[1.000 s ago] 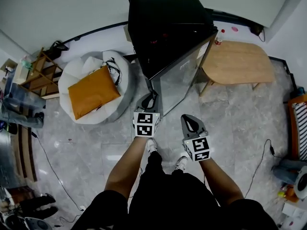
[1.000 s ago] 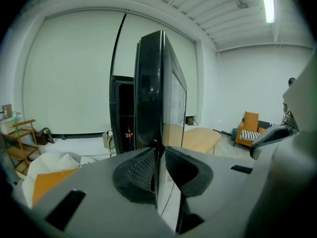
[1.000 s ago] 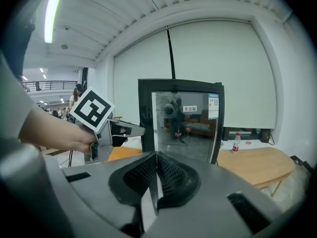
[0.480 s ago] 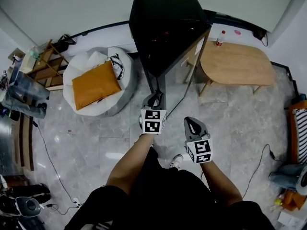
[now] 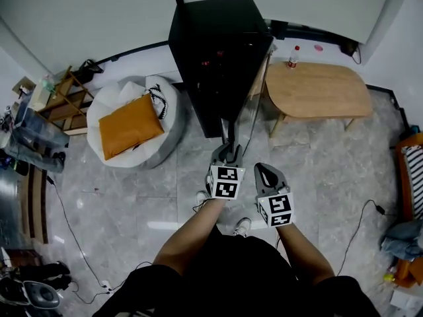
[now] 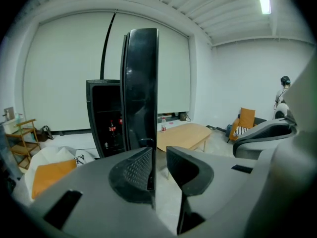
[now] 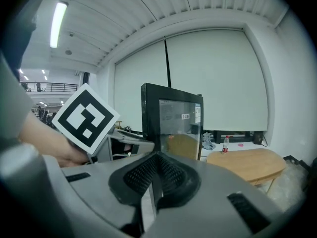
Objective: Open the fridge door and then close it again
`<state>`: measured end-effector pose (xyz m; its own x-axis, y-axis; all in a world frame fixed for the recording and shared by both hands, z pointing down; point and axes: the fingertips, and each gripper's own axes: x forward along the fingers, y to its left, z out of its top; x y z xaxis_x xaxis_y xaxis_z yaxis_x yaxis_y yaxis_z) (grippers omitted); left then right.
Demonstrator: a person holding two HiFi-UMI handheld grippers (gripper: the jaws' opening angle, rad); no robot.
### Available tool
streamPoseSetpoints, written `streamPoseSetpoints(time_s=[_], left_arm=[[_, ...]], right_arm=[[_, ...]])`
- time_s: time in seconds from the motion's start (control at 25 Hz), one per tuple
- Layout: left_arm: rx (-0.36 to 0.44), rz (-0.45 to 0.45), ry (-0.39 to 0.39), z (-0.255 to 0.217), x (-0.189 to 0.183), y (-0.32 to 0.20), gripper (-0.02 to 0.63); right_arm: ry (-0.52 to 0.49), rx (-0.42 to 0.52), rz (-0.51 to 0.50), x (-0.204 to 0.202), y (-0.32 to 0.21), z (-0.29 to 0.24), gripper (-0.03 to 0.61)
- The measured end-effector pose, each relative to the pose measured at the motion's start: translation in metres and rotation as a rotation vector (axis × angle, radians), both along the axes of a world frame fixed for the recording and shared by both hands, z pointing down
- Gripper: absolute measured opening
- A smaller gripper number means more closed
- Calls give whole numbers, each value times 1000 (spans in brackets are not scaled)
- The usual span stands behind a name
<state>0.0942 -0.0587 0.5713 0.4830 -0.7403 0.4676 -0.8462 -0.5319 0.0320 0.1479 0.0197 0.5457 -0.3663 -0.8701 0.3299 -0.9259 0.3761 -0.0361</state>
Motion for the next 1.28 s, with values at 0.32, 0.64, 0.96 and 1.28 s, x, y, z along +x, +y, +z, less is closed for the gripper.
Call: streamPoseSetpoints(time_s=[0.32,0.64,0.96,1.28], left_arm=[[-21,54,14,-2,29,16,170],[-31,37,46,3,43,20,187],[-46,31,56,1,55,27,209],[-36,71,52,-2,78,38,216]], right_arm=[[-4,6,93,36,17,-4,19],[-6,-9,127,52,32,1,18],[5,11,125,54,35,0,19],[10,15,153,65,34,2,20]])
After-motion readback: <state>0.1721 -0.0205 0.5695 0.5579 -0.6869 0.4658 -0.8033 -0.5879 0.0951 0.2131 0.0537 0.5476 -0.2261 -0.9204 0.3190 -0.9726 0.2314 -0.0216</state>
